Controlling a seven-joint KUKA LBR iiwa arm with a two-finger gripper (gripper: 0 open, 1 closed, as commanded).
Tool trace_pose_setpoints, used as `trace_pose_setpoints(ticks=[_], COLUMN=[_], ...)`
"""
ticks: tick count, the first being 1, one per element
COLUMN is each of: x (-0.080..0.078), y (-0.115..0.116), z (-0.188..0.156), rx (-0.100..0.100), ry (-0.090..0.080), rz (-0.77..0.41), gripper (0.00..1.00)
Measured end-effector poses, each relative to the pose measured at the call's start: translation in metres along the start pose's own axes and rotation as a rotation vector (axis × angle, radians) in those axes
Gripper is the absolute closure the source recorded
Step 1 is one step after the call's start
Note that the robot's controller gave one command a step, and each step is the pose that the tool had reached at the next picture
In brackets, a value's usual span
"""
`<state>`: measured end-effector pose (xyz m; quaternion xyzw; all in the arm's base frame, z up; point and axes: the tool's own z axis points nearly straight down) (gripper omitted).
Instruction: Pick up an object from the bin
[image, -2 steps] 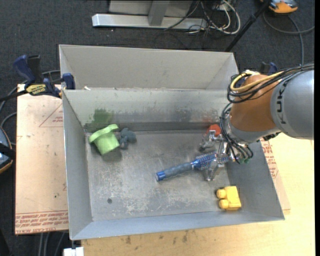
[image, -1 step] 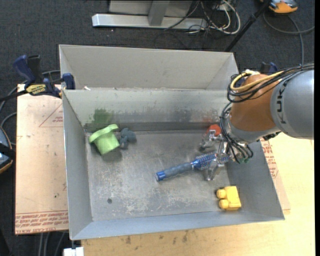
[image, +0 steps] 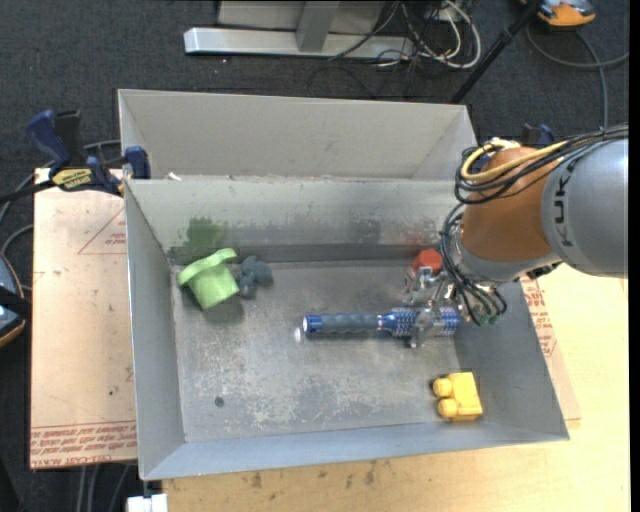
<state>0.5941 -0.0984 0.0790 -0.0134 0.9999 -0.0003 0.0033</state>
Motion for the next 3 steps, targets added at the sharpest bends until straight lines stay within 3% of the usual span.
trace_pose_setpoints(ticks=[2, 3], x=[-0.001, -0.003], y=[0.000, 0.000], z=[-0.016, -0.096], rx=[-0.001, 0.001], ry=[0.005, -0.003], rz=[0.000, 0.000], gripper=[1.00, 1.00])
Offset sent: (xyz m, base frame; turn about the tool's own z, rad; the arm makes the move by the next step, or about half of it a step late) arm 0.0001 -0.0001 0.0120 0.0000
